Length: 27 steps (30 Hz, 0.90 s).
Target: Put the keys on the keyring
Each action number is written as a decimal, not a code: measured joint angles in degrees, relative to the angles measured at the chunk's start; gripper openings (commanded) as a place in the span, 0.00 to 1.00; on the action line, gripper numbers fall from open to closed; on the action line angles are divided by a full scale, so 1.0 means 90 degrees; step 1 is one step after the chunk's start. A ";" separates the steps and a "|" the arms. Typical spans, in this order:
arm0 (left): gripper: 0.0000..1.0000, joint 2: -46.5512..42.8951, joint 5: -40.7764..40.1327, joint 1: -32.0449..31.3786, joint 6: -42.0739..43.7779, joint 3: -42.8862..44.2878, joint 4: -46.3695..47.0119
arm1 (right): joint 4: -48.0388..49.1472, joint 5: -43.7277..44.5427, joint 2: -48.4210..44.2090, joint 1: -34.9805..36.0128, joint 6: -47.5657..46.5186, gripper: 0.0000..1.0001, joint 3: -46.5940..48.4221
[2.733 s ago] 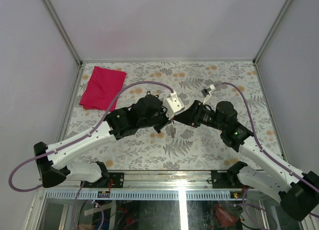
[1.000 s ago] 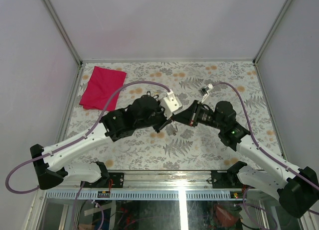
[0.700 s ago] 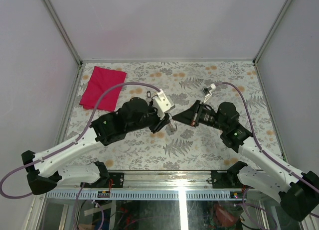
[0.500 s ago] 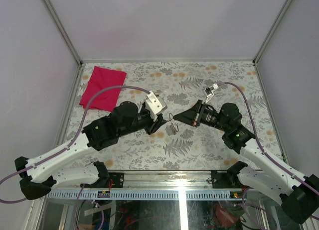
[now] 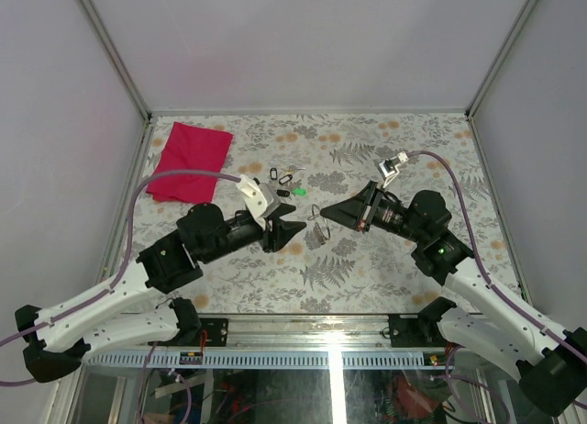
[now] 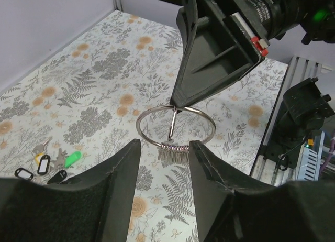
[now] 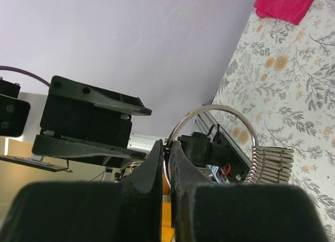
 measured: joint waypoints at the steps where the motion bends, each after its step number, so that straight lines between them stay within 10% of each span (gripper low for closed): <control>1: 0.44 0.0015 0.0024 0.0000 -0.0019 0.0000 0.0046 | 0.0017 0.0000 0.0000 0.0000 0.0049 0.00 0.0000; 27: 0.29 0.0542 0.0185 0.0000 0.0262 0.0010 0.0418 | 0.0731 -0.0153 -0.0007 0.0000 0.0697 0.00 0.0000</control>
